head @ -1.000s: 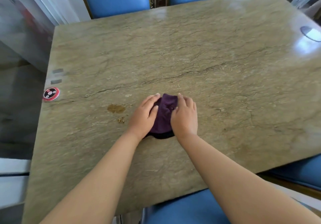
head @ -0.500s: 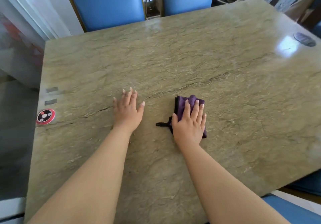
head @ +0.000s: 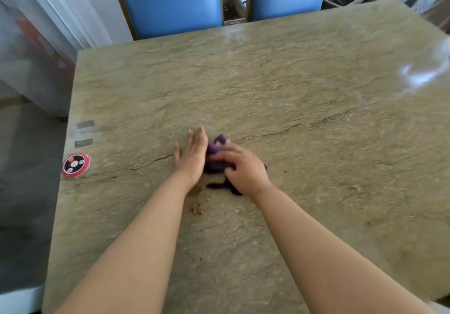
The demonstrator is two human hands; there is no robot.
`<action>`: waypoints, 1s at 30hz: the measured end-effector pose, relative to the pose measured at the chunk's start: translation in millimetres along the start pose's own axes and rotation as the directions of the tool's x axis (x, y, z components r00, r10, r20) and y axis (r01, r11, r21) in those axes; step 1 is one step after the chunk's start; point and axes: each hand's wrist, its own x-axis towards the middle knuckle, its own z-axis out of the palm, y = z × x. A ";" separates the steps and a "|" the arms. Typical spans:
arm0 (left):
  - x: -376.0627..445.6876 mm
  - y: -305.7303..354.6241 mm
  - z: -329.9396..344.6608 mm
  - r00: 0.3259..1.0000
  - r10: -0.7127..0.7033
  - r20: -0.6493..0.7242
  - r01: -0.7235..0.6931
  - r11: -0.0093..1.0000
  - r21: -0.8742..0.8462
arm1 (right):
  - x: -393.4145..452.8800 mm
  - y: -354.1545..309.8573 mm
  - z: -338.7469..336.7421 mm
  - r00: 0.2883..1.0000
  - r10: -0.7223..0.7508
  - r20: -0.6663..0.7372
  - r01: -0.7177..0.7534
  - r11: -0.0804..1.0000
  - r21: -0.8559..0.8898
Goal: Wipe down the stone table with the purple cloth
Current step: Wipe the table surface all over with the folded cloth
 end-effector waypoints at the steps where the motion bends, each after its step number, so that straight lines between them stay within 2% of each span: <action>1: 1.5 -3.3 -6.5 1.000 -0.005 0.001 0.005 0.983 -0.186 | -13.5 -2.4 1.3 0.996 0.016 0.089 -0.027 0.993 0.119; 2: 0.5 -9.6 -12.3 1.000 0.001 0.008 0.001 0.947 -0.320 | -24.4 -4.2 0.3 0.989 0.046 0.143 -0.079 0.967 0.241; 3: -5.0 -14.4 -17.8 0.999 0.031 0.015 -0.024 0.932 -0.363 | -27.8 -3.6 -2.7 0.988 0.092 0.127 -0.132 0.926 0.353; 4: -13.2 -20.2 -22.7 0.997 0.074 0.004 -0.067 0.931 -0.358 | -24.3 0.5 -6.2 0.990 0.139 0.036 -0.141 0.900 0.413; 6: -31.3 -37.5 -27.8 0.987 0.106 -0.118 -0.136 0.951 -0.277 | -3.7 9.6 -13.8 0.960 0.217 -0.177 -0.151 0.934 0.325; 7: -42.3 -45.7 -29.5 0.975 0.102 -0.197 -0.143 0.969 -0.203 | 8.3 11.9 -16.9 0.948 0.242 -0.205 -0.199 0.958 0.208; 9: -60.2 -65.0 -31.1 0.945 0.069 -0.319 -0.086 0.995 -0.042 | 26.9 11.2 -12.9 0.958 0.244 -0.149 -0.258 0.962 -0.086; 11: -73.5 -84.6 -34.5 0.916 0.037 -0.399 -0.013 0.998 0.064 | 31.7 -1.4 4.0 0.981 0.174 -0.090 -0.189 0.958 -0.216; 13: -87.6 -100.6 -40.5 0.901 0.014 -0.434 0.081 0.977 0.199 | 21.0 -24.0 26.7 0.999 0.032 -0.013 -0.033 0.986 -0.164; 15: -98.9 -114.9 -44.1 0.905 0.000 -0.426 0.147 0.939 0.312 | 4.1 -45.4 46.3 0.987 -0.126 0.100 0.131 0.990 -0.048; 17: -107.0 -122.3 -43.7 0.917 -0.007 -0.399 0.176 0.905 0.388 | -5.5 -52.9 55.2 0.970 -0.186 0.155 0.178 0.982 0.059; 18: -108.1 -124.5 -41.7 0.918 0.003 -0.397 0.181 0.887 0.424 | -3.6 -50.3 56.7 0.979 -0.172 0.106 0.165 0.984 0.071; 20: -107.7 -123.3 -37.9 0.908 0.022 -0.418 0.194 0.863 0.467 | 14.9 -37.7 55.9 0.994 -0.067 -0.081 0.066 0.998 -0.018; 22: -104.8 -122.7 -36.2 0.896 0.032 -0.442 0.205 0.855 0.476 | 42.4 -27.4 51.0 0.960 0.079 -0.268 -0.118 0.984 -0.132; 24: -105.0 -123.4 -36.1 0.893 0.031 -0.448 0.212 0.851 0.480 | 72.2 -28.3 48.7 0.919 0.189 -0.345 -0.264 0.947 -0.186; 27: -104.7 -125.7 -36.0 0.901 0.039 -0.432 0.209 0.834 0.511 | 113.3 -41.7 55.6 0.929 0.231 -0.289 -0.302 0.924 -0.232; 30: -104.5 -124.6 -35.2 0.903 0.042 -0.428 0.204 0.834 0.513 | 128.1 -66.5 71.7 0.989 0.101 -0.107 -0.126 0.957 -0.263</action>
